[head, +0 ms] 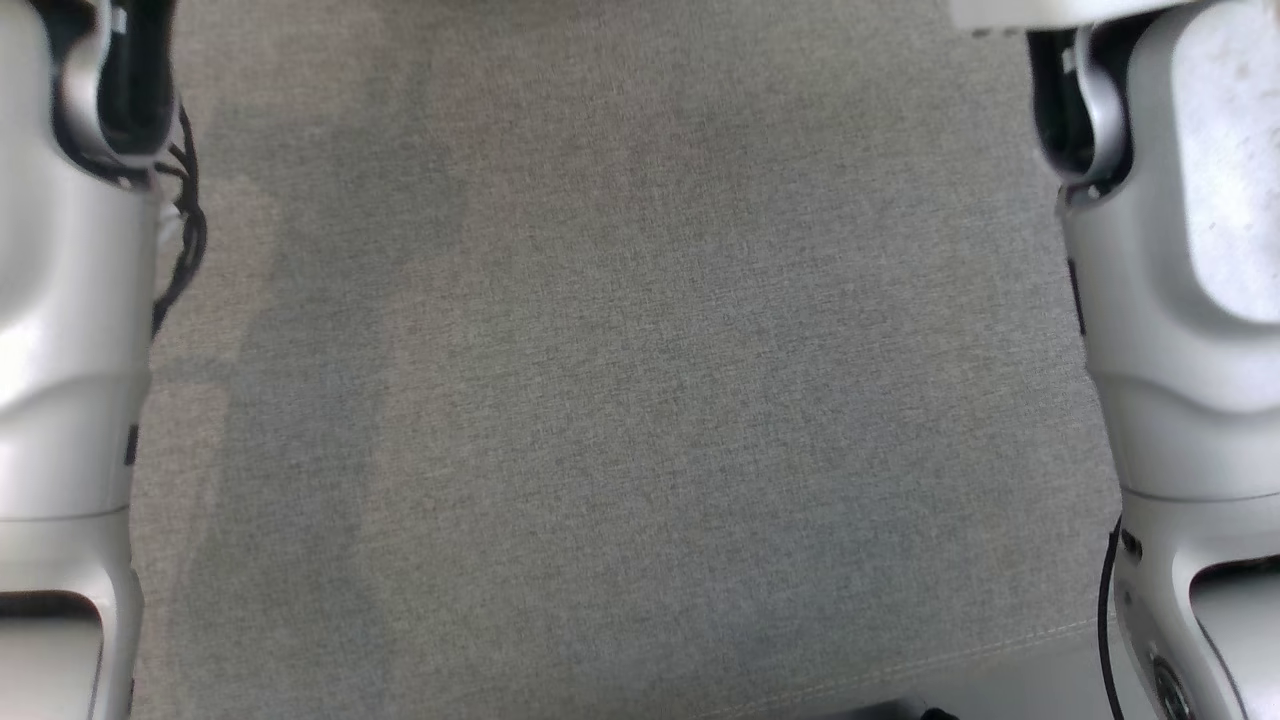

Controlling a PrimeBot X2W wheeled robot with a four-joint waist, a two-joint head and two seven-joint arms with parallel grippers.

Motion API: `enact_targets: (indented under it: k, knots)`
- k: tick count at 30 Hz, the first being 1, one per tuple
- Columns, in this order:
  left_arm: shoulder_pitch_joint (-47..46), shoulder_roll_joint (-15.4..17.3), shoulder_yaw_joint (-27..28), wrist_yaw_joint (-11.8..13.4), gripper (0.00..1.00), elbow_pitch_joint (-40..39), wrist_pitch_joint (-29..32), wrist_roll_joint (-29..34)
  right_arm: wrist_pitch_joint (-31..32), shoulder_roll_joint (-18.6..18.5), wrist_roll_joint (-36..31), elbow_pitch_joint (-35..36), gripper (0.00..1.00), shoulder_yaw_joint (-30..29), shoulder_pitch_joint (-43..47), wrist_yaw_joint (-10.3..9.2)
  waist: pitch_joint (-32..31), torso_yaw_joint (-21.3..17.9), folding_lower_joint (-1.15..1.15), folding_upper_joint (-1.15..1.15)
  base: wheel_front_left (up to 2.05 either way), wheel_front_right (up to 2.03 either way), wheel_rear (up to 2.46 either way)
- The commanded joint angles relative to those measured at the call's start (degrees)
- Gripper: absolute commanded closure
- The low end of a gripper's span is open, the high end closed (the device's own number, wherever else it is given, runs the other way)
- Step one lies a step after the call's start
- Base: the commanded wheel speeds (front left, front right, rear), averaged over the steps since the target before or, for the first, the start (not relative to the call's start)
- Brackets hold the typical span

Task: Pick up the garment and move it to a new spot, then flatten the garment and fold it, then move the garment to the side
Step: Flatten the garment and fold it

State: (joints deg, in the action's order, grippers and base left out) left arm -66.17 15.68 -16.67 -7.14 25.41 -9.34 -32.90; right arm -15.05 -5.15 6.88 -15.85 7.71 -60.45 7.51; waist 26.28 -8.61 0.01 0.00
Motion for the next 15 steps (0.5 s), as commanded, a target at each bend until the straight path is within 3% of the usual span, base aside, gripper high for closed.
enact_targets:
  k: [1,7,15]
  knots:
    - [3.9,0.1,-1.4,-0.4,1.0,2.6,-2.6,-1.3,-0.2,-0.5,1.0,0.0,1.0,0.9,4.1,-0.04,6.2,-1.0,-0.01,0.0,0.0,0.0,0.0]
    - [13.2,1.3,-5.0,-0.4,1.0,-1.1,-5.7,-5.8,-0.2,-1.7,3.8,3.4,1.0,0.1,13.1,-0.04,7.1,0.3,-0.01,0.0,0.0,0.0,0.0]
    - [28.6,1.9,-1.0,-0.4,1.0,-16.2,-5.9,-4.7,-0.2,-4.3,6.9,11.3,1.0,-2.2,24.4,-0.05,3.7,3.5,-0.01,0.0,0.0,0.0,0.0]
